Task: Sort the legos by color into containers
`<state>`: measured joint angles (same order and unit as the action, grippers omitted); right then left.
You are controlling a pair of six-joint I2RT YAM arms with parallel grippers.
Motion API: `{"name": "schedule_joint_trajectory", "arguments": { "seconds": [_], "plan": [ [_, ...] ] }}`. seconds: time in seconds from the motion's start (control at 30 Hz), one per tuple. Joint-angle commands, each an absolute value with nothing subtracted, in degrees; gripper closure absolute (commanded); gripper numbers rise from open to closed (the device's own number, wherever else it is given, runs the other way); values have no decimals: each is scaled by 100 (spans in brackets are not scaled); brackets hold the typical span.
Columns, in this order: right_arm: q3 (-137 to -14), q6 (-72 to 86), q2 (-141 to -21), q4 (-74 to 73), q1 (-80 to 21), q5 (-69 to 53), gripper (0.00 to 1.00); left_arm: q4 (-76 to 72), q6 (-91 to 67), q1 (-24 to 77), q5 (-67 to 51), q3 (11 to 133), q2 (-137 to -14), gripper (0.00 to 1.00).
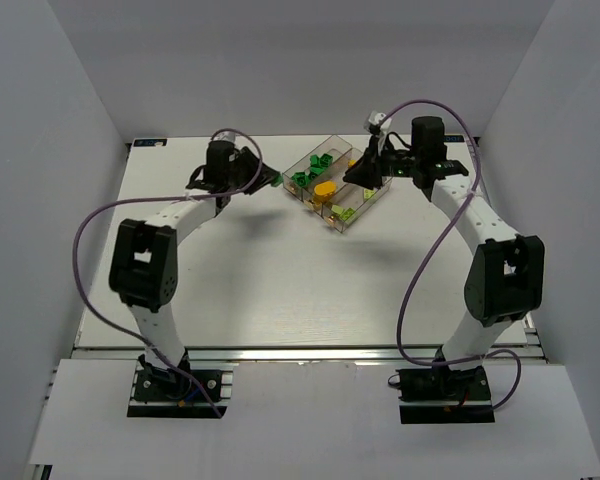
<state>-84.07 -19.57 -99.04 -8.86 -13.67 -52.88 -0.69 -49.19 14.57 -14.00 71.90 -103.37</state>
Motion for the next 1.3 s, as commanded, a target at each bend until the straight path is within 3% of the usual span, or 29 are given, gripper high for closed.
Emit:
{"name": "schedule_joint_trajectory", "arguments": {
  "seconds": [0.0, 0.13, 0.33, 0.47, 0.8, 1.1, 1.17, 1.2, 1.23, 1.27],
  "plan": [
    [-8244, -2056, -9528, -1089, -1275, -5186, 72, -220, -4729, 1705, -1766, 8136, -11081, 100],
    [-7999, -2224, -9264, -1204, -1231, -5089, 71, -132, -4737, 1863, -1802, 9611, -12022, 100],
    [-7664, -2118, -9044, -1239, -1195, -5124, 71, -62, -4966, 1977, -1679, 10826, -13042, 94],
    [-7559, -2109, -8991, -1257, -1143, -5133, 71, 403, -4913, 2065, -1459, 11599, -13490, 80],
    [-7567, -2074, -9000, -1266, -1063, -5159, 70, 940, -4869, 2180, -1107, 12137, -13904, 44],
    [-7532, -2320, -8851, -1476, -1063, -4984, 67, 975, -4501, 2180, -1151, 12244, -13274, 27],
    [-7515, -2347, -8816, -1538, -1072, -4931, 62, 932, -4247, 2180, -1186, 11885, -12957, 17],
    [-7506, -2355, -8781, -1555, -1064, -4852, 54, 879, -4149, 2180, -1213, 11665, -12537, 10],
    [-7488, -2347, -8763, -1599, -1063, -4782, 26, 757, -3966, 2180, -1230, 11115, -12290, 2],
    [-7471, -2312, -8754, -1608, -1063, -4703, 11, 686, -3877, 2180, -1239, 10805, -12035, 2]
  ]
}}
